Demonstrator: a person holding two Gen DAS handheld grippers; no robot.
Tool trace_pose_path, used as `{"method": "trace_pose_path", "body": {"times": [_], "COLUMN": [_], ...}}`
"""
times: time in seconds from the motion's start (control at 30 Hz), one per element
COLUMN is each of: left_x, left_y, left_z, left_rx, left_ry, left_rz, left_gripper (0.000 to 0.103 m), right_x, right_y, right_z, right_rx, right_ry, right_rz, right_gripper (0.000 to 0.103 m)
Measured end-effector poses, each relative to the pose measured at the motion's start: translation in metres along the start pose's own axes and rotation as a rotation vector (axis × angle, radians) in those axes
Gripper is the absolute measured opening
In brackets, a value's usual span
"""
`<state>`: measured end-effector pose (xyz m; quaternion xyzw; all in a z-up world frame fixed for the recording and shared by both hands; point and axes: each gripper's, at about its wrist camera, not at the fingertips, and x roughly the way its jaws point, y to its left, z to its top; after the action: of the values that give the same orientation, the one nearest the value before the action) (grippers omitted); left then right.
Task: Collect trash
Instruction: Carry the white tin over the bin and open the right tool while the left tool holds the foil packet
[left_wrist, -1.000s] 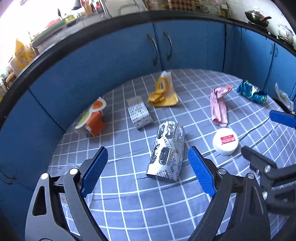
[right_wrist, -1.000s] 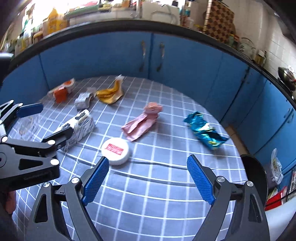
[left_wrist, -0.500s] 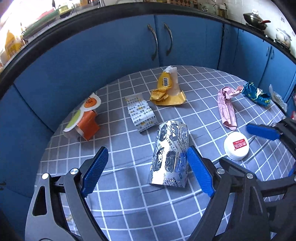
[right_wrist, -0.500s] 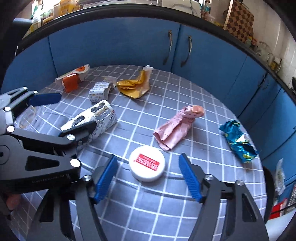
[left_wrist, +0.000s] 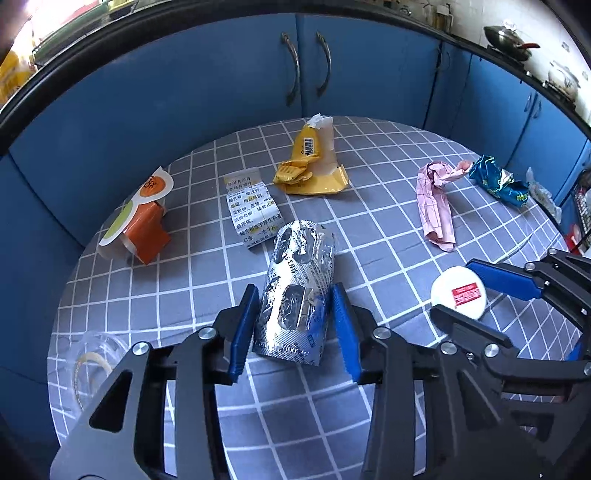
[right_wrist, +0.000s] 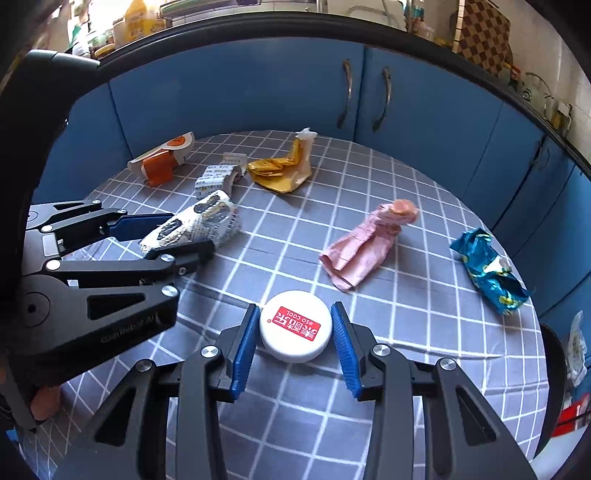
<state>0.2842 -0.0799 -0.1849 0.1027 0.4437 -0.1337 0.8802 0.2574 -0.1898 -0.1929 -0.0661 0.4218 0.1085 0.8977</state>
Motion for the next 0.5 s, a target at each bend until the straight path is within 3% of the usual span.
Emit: {"method": "trace_pose_path", "body": {"times": [0.5], "left_x": [-0.041], "left_y": [-0.031], "left_z": [-0.004], "left_rx": [0.004], "left_ry": [-0.045], "left_rz": [0.023], "left_gripper": [0.037], "right_x": [-0.049], "right_y": [-0.042], "right_z": [-0.016], "right_rx": [0.059], "right_ry": [-0.061], "right_rz": [-0.062], "right_gripper": [0.039]}}
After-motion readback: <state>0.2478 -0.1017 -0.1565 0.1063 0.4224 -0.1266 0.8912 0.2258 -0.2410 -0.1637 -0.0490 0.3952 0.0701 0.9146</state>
